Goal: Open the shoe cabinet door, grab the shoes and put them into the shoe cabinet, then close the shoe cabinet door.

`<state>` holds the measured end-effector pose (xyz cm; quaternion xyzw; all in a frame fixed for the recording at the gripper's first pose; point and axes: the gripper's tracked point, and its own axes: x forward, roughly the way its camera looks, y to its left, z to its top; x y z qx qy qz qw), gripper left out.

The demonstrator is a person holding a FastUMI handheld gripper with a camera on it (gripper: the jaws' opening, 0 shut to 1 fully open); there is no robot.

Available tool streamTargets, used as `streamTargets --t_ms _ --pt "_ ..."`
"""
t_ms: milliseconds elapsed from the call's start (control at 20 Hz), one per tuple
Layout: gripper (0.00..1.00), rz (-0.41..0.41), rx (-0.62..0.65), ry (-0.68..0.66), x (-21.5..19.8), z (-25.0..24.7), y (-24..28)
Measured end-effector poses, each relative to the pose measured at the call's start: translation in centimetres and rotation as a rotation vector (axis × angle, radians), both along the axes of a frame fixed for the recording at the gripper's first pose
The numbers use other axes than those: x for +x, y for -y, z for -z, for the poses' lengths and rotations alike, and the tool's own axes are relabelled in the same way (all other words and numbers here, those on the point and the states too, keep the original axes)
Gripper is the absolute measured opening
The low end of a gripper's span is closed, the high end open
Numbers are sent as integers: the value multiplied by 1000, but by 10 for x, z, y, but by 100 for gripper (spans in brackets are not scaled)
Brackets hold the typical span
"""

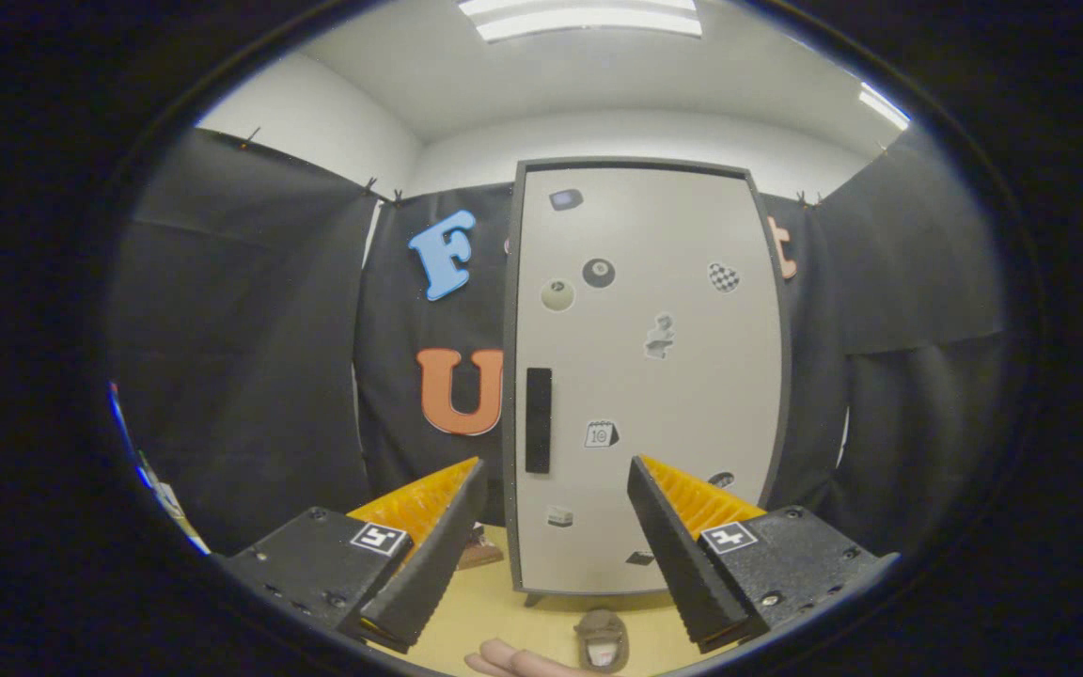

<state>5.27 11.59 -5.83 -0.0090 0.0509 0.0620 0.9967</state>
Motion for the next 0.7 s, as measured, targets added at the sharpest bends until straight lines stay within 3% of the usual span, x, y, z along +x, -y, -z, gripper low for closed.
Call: streamTargets --t_ms 500,650,700 --pt "98 50 -23 -36 146 31 -20" --pt "98 -7 46 -64 174 34 -29" --pt "94 -16 58 -73 181 37 -31"
